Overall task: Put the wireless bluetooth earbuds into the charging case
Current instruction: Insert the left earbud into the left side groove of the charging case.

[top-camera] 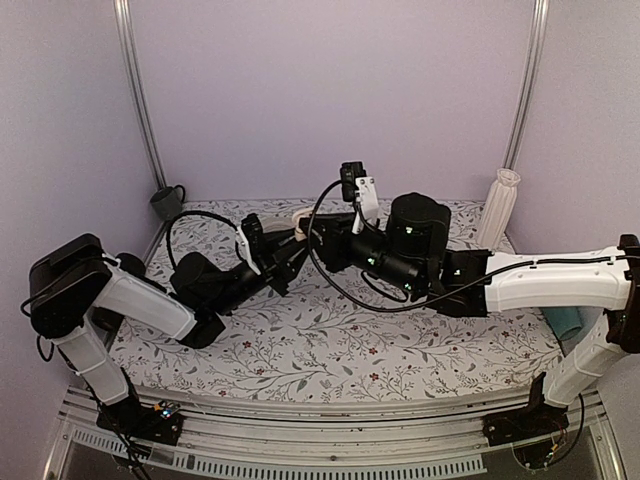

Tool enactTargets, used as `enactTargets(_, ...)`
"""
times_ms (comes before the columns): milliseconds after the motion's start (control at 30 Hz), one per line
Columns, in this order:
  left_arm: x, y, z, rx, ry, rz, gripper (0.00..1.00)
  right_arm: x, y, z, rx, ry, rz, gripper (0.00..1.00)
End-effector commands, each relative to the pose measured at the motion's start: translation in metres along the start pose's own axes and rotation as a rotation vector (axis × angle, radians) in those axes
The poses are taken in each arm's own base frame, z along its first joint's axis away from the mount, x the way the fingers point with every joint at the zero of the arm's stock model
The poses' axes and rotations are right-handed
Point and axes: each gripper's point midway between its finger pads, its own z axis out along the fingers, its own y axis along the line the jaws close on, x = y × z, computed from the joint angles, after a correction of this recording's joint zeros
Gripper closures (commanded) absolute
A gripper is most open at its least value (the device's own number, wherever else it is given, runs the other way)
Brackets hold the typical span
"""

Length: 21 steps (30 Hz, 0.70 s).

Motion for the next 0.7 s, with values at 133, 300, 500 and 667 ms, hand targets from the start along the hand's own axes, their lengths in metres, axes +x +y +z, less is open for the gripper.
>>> enactTargets(133,-0.041,0.001,-0.005,-0.023,-0.149,-0.027,1.00,0.017,-0.010,0.009,0.071,0.085,0.005,0.77)
enactTargets(300,-0.038,0.003,-0.007,-0.039,-0.144,-0.037,1.00,0.006,-0.005,0.012,0.055,0.092,0.018,0.75)
enactTargets(500,-0.032,0.005,-0.009,-0.054,-0.133,-0.042,1.00,-0.003,-0.002,0.007,0.030,0.107,0.035,0.68)
enactTargets(667,-0.032,0.005,-0.010,-0.051,-0.135,-0.048,1.00,-0.012,-0.008,0.003,0.017,0.121,0.083,0.65)
